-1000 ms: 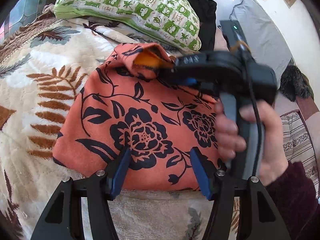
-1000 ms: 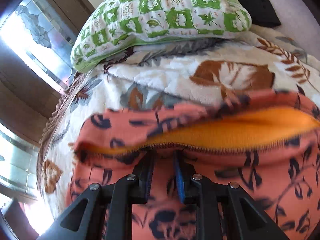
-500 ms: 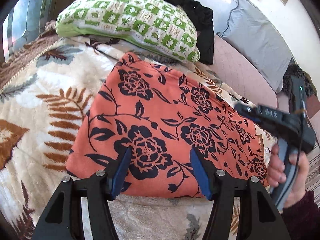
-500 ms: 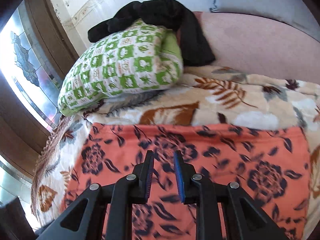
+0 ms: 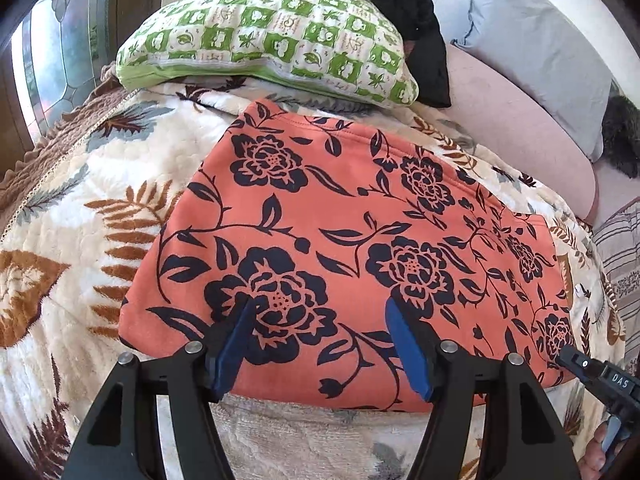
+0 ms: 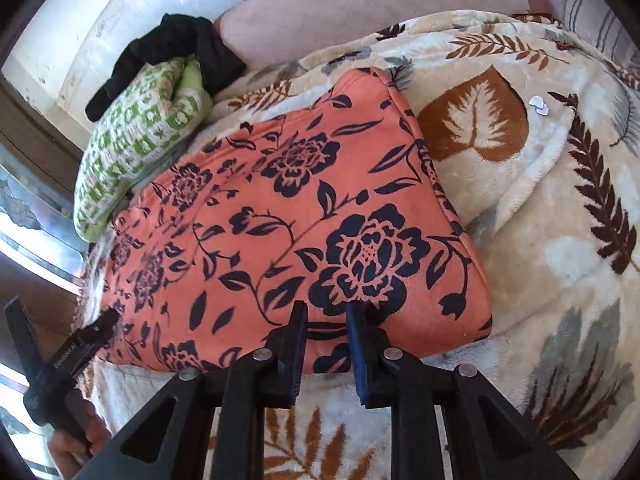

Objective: Fold small clothes

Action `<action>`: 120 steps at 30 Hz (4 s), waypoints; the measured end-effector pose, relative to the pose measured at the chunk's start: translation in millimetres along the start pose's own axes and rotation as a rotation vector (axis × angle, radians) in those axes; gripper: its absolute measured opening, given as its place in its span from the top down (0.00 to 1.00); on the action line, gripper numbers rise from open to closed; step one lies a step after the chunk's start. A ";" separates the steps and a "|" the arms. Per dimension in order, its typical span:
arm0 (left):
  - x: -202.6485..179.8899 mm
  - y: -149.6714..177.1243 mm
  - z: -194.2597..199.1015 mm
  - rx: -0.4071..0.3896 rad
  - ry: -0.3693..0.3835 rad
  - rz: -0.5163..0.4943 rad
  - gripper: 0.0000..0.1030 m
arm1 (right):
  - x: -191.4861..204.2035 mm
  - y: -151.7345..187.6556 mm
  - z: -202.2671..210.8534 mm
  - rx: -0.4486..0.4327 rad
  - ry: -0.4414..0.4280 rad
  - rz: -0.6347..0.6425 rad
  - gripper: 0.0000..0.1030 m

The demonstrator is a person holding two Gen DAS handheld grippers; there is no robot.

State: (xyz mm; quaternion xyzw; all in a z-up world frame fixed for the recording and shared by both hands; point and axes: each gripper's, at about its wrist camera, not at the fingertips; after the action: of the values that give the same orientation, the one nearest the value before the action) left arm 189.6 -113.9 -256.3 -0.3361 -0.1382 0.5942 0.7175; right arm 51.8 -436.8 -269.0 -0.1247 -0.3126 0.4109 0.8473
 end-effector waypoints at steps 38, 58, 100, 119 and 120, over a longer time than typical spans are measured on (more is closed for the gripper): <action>41.7 -3.2 -16.8 0.089 -0.111 -0.060 0.28 | 113.9 5.6 -69.4 0.155 -0.124 0.207 0.77; 119.3 36.9 67.1 -0.059 0.045 0.369 0.28 | 118.5 42.4 -0.7 0.033 -0.270 0.199 0.78; 63.4 10.0 -16.6 -0.144 0.037 0.271 0.70 | 114.0 33.8 -82.4 0.123 -0.291 0.175 0.78; -100.0 46.3 19.0 -0.315 0.017 -0.499 0.76 | 51.4 -28.0 -48.7 0.041 -0.435 -0.090 0.47; -107.2 51.9 16.1 -0.302 0.018 -0.531 0.76 | 48.2 -31.0 -47.5 0.034 -0.445 -0.109 0.29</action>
State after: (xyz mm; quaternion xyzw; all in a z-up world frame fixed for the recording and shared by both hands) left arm 113.1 -206.6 -256.4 -0.3963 -0.3014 0.3556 0.7910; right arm 123.5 -416.9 -270.6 0.0004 -0.4912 0.3872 0.7803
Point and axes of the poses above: each gripper's, at about its wrist camera, not at the fingertips, and z roughly against the way its jaws point, x to its left, y to its underside, and after that the axes turned 5 degrees about -x, right-handed
